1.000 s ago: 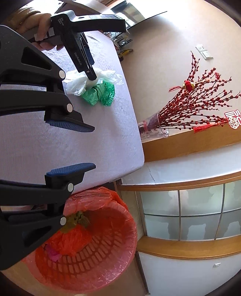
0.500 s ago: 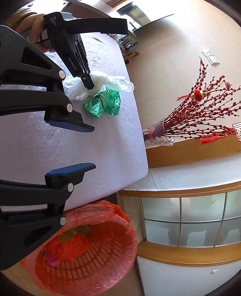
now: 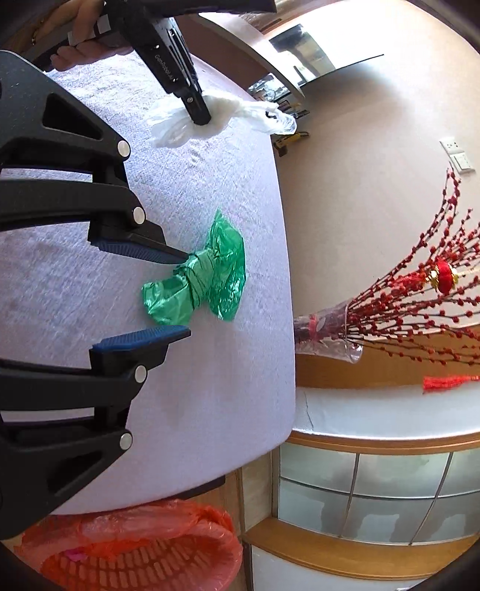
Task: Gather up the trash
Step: 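Grasp the green plastic bag with the right tool and lift it, then carry both bags over the red basket and open both tools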
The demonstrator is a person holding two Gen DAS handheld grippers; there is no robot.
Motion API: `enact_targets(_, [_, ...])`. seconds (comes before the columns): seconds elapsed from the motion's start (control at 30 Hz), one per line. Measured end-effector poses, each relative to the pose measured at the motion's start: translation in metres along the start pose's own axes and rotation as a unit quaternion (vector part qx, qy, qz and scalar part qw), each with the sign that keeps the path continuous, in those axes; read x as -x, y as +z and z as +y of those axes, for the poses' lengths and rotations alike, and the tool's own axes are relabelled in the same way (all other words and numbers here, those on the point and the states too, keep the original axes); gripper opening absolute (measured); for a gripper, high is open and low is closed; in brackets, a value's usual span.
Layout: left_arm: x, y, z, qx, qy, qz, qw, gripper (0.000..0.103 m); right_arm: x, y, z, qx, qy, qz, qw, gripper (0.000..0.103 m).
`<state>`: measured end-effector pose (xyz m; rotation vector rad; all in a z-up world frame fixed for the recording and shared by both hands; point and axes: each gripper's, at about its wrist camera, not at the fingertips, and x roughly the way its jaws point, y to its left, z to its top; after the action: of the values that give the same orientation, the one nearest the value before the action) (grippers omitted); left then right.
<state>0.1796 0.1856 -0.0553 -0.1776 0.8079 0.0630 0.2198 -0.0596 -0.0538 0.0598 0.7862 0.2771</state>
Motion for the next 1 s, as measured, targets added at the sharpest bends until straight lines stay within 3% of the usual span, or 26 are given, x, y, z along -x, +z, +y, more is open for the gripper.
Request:
enact_targets(0.2, [0.005, 0.009, 0.021, 0.007, 0.013, -0.008, 0.9999, 0.016, -0.030, 0.011, 0.017, 0.026, -0.018, 0.026, 0.999, 0.036])
enact_targets(0.4, [0.005, 0.008, 0.015, 0.006, 0.007, -0.006, 0.9999, 0.016, -0.045, 0.006, 0.020, 0.060, -0.064, 0.053, 0.995, 0.034])
enact_targets(0.5, [0.004, 0.005, 0.005, -0.008, -0.003, -0.005, 1.0000, 0.016, -0.040, 0.002, 0.010, 0.051, -0.069, 0.057, 0.995, 0.023])
enact_targets(0.53, [0.003, 0.004, 0.001, -0.011, -0.007, -0.004, 0.9999, 0.016, -0.039, 0.001, 0.004, 0.044, -0.078, 0.061, 0.994, 0.013])
enact_targets(0.7, [0.005, -0.001, -0.025, -0.032, -0.027, -0.002, 0.9991, 0.016, -0.019, -0.006, -0.030, -0.010, -0.070, 0.054, 0.996, 0.010])
enact_targets(1.0, [0.012, -0.008, -0.087, -0.080, -0.071, -0.003, 0.9943, 0.016, 0.045, -0.023, -0.074, -0.051, -0.068, 0.009, 0.996, 0.009])
